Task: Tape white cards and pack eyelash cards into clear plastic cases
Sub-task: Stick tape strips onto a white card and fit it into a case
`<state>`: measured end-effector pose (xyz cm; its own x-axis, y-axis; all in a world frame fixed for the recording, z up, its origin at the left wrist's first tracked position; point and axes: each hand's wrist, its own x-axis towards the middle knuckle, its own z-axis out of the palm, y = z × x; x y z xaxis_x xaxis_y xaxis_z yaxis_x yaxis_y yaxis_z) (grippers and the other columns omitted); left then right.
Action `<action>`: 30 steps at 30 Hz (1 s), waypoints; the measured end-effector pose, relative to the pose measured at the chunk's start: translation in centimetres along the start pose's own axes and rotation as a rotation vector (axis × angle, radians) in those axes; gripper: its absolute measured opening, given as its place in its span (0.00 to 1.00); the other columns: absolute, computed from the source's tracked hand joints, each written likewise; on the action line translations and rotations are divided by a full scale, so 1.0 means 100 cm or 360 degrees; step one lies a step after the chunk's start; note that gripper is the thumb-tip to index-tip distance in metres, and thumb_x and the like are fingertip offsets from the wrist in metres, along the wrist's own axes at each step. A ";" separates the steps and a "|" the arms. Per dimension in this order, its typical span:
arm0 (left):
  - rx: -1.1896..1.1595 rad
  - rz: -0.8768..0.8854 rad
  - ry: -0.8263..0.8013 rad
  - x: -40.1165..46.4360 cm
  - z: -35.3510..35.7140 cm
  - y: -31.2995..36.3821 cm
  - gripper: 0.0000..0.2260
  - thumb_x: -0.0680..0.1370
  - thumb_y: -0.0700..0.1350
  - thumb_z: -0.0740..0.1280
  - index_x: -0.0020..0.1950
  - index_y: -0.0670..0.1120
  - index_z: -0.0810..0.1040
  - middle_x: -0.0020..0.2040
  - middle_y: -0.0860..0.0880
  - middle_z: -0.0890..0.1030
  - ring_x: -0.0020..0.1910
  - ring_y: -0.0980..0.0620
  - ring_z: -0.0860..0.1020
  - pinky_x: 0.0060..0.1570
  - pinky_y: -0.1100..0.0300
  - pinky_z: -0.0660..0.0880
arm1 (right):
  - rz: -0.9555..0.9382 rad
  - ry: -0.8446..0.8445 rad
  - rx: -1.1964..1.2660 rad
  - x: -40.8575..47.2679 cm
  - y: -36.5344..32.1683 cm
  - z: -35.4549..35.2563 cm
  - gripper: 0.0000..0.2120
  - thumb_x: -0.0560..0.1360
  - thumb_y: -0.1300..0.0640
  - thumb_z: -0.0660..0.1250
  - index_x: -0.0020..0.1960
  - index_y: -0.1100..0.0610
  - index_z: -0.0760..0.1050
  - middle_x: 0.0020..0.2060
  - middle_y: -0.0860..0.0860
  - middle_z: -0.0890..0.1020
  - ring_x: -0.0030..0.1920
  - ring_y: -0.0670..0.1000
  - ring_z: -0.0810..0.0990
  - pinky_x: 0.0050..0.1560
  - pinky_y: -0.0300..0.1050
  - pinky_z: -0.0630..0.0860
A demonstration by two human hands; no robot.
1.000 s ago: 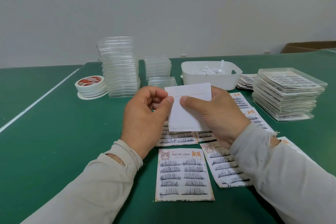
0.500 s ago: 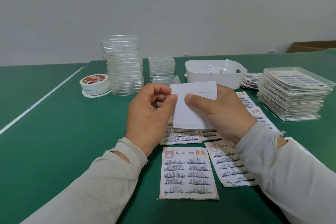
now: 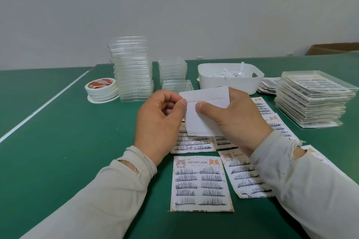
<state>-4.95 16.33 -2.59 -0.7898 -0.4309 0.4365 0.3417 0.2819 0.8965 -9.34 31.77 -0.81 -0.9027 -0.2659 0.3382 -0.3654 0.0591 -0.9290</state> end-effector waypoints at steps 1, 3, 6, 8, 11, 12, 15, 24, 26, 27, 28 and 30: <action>0.0021 -0.0011 -0.0016 0.001 0.000 -0.001 0.06 0.78 0.41 0.72 0.43 0.51 0.80 0.41 0.46 0.84 0.44 0.41 0.81 0.44 0.50 0.82 | -0.0022 -0.0007 -0.0042 0.000 0.000 0.000 0.05 0.74 0.59 0.75 0.46 0.50 0.82 0.42 0.40 0.87 0.41 0.40 0.85 0.41 0.32 0.79; 0.0089 0.0011 -0.0043 0.001 -0.001 -0.003 0.07 0.79 0.41 0.71 0.43 0.52 0.79 0.42 0.51 0.84 0.43 0.50 0.81 0.44 0.55 0.80 | -0.0069 -0.0004 -0.0133 -0.002 -0.001 0.002 0.05 0.74 0.57 0.74 0.48 0.50 0.82 0.42 0.42 0.87 0.42 0.37 0.83 0.41 0.29 0.77; 0.0247 0.0157 -0.0093 -0.002 -0.002 0.000 0.09 0.80 0.42 0.69 0.42 0.54 0.77 0.47 0.61 0.82 0.45 0.65 0.78 0.44 0.71 0.72 | -0.0250 0.0106 -0.0411 -0.005 -0.002 0.004 0.16 0.74 0.58 0.74 0.57 0.46 0.74 0.47 0.36 0.79 0.47 0.28 0.76 0.44 0.21 0.68; 0.0272 0.0261 -0.0170 -0.003 -0.002 0.000 0.07 0.80 0.44 0.68 0.43 0.54 0.77 0.61 0.60 0.77 0.56 0.66 0.76 0.50 0.72 0.71 | -0.0370 0.0117 -0.0468 -0.006 -0.004 0.001 0.26 0.73 0.60 0.74 0.64 0.44 0.67 0.53 0.34 0.74 0.50 0.25 0.72 0.47 0.19 0.65; 0.0091 0.0269 -0.0225 -0.003 0.000 0.002 0.04 0.79 0.46 0.67 0.44 0.52 0.77 0.66 0.57 0.73 0.62 0.64 0.74 0.58 0.69 0.71 | -0.0445 0.0009 -0.0524 -0.003 -0.004 -0.003 0.26 0.75 0.61 0.73 0.67 0.44 0.69 0.56 0.40 0.79 0.55 0.33 0.76 0.54 0.22 0.66; -0.0004 0.0233 -0.0218 -0.003 0.001 0.002 0.06 0.80 0.45 0.67 0.44 0.51 0.77 0.67 0.56 0.74 0.61 0.66 0.74 0.57 0.71 0.70 | -0.0451 -0.0023 -0.0570 -0.003 -0.004 -0.002 0.21 0.75 0.61 0.73 0.64 0.46 0.74 0.55 0.41 0.80 0.55 0.34 0.76 0.55 0.22 0.66; -0.0253 0.0094 -0.0245 -0.002 0.000 0.004 0.08 0.82 0.41 0.67 0.43 0.49 0.77 0.68 0.52 0.75 0.59 0.67 0.76 0.54 0.74 0.71 | -0.0356 -0.0064 -0.0518 -0.001 0.001 0.001 0.07 0.76 0.58 0.74 0.51 0.47 0.81 0.47 0.37 0.83 0.50 0.31 0.77 0.53 0.23 0.67; -0.0121 -0.0427 -0.0536 -0.004 -0.002 0.002 0.09 0.79 0.45 0.72 0.42 0.41 0.79 0.34 0.49 0.78 0.29 0.56 0.73 0.31 0.63 0.71 | 0.0085 0.0073 0.0395 0.009 0.008 -0.001 0.10 0.78 0.59 0.71 0.41 0.49 0.87 0.52 0.47 0.87 0.57 0.50 0.84 0.63 0.47 0.77; -0.0075 -0.0463 -0.0530 -0.005 -0.002 0.001 0.12 0.80 0.44 0.70 0.36 0.46 0.79 0.33 0.49 0.76 0.28 0.55 0.71 0.28 0.63 0.72 | 0.0161 0.0080 0.0498 0.009 0.005 -0.003 0.11 0.78 0.59 0.71 0.41 0.49 0.87 0.49 0.47 0.88 0.50 0.47 0.86 0.49 0.38 0.80; -0.0059 -0.0485 -0.0505 -0.005 -0.002 0.001 0.13 0.80 0.44 0.69 0.35 0.47 0.79 0.33 0.49 0.77 0.28 0.55 0.73 0.27 0.63 0.73 | 0.0212 0.0100 0.0549 0.010 0.005 -0.004 0.10 0.78 0.60 0.71 0.41 0.50 0.88 0.47 0.46 0.88 0.45 0.45 0.86 0.43 0.36 0.80; -0.0048 -0.0499 -0.0482 -0.005 -0.002 0.000 0.13 0.80 0.44 0.68 0.35 0.48 0.78 0.33 0.50 0.79 0.27 0.55 0.75 0.26 0.64 0.73 | 0.0264 0.0134 0.0594 0.011 0.004 -0.007 0.09 0.78 0.60 0.71 0.42 0.53 0.88 0.47 0.46 0.88 0.42 0.43 0.86 0.39 0.35 0.79; -0.0094 -0.0557 -0.0434 -0.006 -0.002 0.000 0.10 0.81 0.45 0.66 0.39 0.48 0.79 0.36 0.45 0.83 0.29 0.53 0.80 0.24 0.64 0.73 | 0.0335 0.0230 0.0644 0.014 0.002 -0.013 0.06 0.78 0.58 0.71 0.45 0.55 0.87 0.47 0.46 0.88 0.42 0.43 0.84 0.38 0.36 0.78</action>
<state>-4.36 16.40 -2.83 -0.9658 -0.2474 0.0776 0.0526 0.1063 0.9929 -10.93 32.69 -0.31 -0.9805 -0.1500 0.1270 -0.0793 -0.2896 -0.9539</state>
